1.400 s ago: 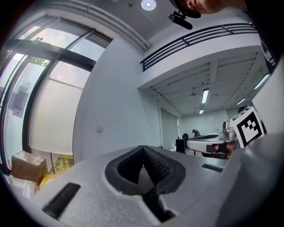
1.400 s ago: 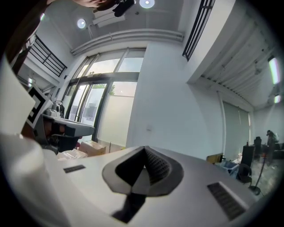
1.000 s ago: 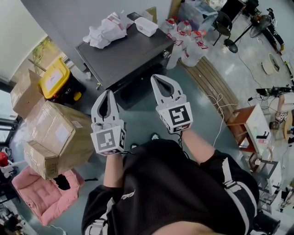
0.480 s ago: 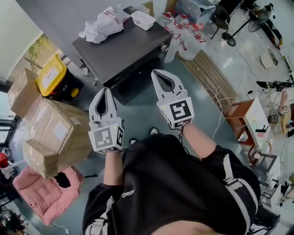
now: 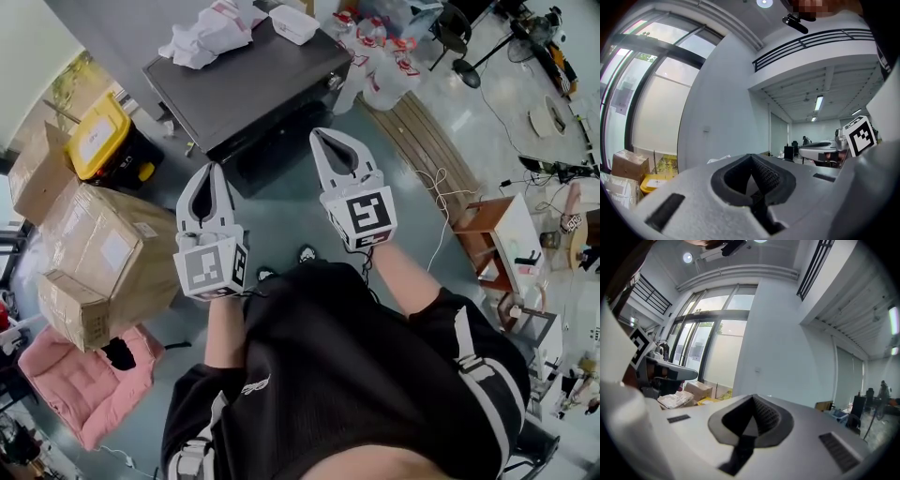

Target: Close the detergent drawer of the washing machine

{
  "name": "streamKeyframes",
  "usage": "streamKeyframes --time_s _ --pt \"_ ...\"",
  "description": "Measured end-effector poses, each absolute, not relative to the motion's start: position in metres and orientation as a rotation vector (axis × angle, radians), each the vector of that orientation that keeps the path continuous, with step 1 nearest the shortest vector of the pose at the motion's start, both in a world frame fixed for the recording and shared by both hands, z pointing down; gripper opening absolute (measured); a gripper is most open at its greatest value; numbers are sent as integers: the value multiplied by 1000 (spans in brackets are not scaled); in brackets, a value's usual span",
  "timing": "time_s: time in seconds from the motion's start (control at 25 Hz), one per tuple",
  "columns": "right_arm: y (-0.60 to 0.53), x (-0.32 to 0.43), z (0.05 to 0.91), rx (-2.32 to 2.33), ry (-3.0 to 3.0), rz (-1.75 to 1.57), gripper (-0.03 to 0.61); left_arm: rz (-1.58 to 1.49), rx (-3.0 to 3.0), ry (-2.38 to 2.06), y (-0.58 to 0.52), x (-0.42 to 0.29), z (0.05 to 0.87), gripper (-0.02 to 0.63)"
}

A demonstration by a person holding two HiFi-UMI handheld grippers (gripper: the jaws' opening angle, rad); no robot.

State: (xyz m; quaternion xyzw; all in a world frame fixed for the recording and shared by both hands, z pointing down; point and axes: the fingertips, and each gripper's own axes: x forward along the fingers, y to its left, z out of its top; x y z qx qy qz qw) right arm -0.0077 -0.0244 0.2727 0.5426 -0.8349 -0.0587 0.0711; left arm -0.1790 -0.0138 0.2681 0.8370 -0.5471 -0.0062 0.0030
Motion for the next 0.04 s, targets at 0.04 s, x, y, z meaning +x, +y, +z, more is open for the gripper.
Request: streamKeyframes --time_s 0.04 --pt "-24 -8 273 1631 -2509 -176 5 -20 2626 -1713 -13 -180 269 6"
